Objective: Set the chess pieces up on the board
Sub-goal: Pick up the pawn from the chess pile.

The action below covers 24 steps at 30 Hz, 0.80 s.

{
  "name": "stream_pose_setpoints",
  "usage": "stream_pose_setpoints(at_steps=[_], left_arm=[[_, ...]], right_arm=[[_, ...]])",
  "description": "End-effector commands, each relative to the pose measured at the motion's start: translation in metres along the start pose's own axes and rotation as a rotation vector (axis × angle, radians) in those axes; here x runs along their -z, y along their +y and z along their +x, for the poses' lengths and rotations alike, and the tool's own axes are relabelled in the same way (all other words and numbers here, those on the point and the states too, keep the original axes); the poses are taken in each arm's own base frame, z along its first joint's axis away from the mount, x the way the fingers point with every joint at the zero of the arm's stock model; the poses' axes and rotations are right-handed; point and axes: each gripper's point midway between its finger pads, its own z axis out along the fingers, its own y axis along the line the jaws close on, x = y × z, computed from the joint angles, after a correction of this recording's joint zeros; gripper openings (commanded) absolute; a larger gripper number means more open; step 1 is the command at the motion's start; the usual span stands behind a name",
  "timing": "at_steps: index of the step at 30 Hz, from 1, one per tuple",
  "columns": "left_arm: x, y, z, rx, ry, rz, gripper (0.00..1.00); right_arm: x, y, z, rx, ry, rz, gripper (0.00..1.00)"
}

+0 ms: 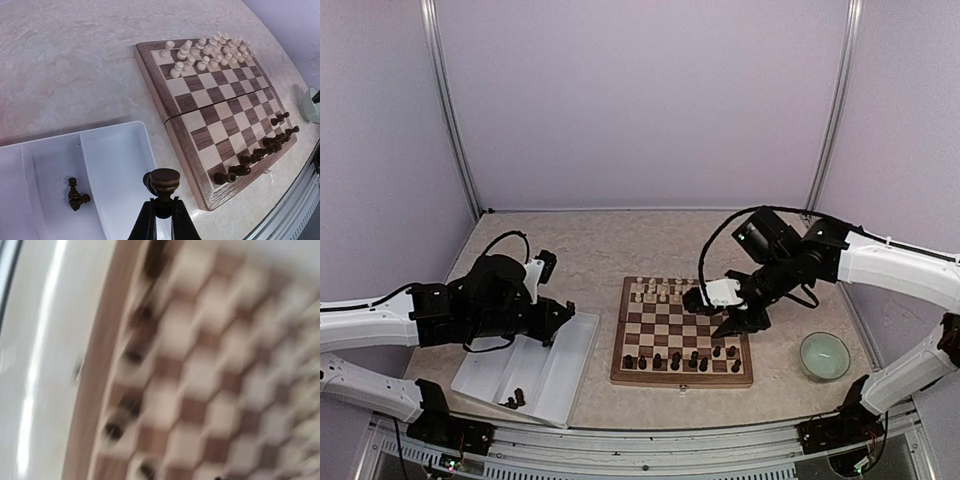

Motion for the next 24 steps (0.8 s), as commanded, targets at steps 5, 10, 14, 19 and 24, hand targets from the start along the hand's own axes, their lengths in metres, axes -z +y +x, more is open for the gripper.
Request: stream_pose_setpoints(at_steps=[5,10,14,19,24], left_arm=[[0.053,-0.077,-0.097,0.092,-0.432,0.330,0.02],[0.075,-0.095,-0.118,0.126,-0.572,0.441,0.02],[0.080,-0.103,-0.124,0.121,-0.605,0.472,0.02],[0.072,-0.110,-0.122,0.118,-0.591,0.493,0.01],[0.068,-0.118,-0.121,0.118,-0.581,0.528,0.01]], right_arm=[[0.046,-0.079,-0.096,-0.334,-0.553,-0.020,0.46],[0.052,-0.093,-0.124,-0.492,-0.802,-0.332,0.46],[0.047,-0.090,-0.135,-0.584,-0.868,-0.578,0.48],[0.048,-0.093,-0.146,-0.603,-0.922,-0.721,0.50],[0.051,-0.092,-0.161,-0.600,-0.943,-0.810,0.52]])
